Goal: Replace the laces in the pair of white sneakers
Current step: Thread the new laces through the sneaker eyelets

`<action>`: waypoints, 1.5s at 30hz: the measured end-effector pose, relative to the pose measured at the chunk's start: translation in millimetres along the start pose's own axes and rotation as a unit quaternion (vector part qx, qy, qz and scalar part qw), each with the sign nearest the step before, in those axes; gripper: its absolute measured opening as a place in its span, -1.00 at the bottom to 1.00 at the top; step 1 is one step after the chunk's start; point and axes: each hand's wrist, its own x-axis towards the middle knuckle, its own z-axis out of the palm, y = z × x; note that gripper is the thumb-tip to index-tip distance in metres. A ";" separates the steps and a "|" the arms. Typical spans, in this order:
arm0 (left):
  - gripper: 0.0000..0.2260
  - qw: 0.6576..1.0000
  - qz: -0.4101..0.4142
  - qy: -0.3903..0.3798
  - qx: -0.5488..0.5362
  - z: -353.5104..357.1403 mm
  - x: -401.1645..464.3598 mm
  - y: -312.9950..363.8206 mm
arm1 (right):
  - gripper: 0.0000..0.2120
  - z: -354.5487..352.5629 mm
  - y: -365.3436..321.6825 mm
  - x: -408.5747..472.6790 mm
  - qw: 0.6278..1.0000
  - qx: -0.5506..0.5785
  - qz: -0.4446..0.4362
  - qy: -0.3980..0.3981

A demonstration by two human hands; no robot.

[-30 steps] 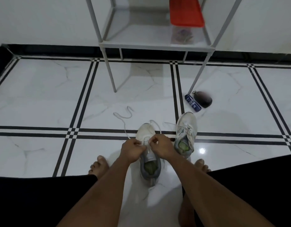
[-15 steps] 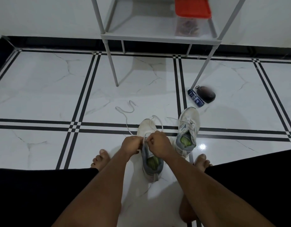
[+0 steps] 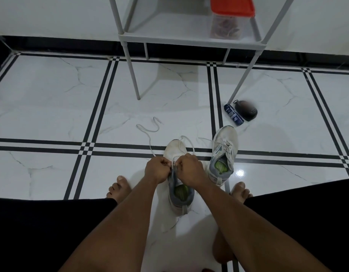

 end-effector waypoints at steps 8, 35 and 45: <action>-0.88 1.000 0.015 0.002 0.015 2.5 2.0 -3.2 | -0.77 1.6 -0.9 4.0 0.998 -0.058 -0.009 -0.028; -0.77 0.942 0.068 -0.040 0.325 -16.2 -4.6 24.6 | -0.33 22.1 -3.0 -53.8 0.996 -0.012 0.082 0.043; -0.36 0.988 -0.083 0.074 -0.110 -48.5 11.7 67.2 | -0.40 26.5 -3.2 -50.6 0.996 -0.023 0.086 0.032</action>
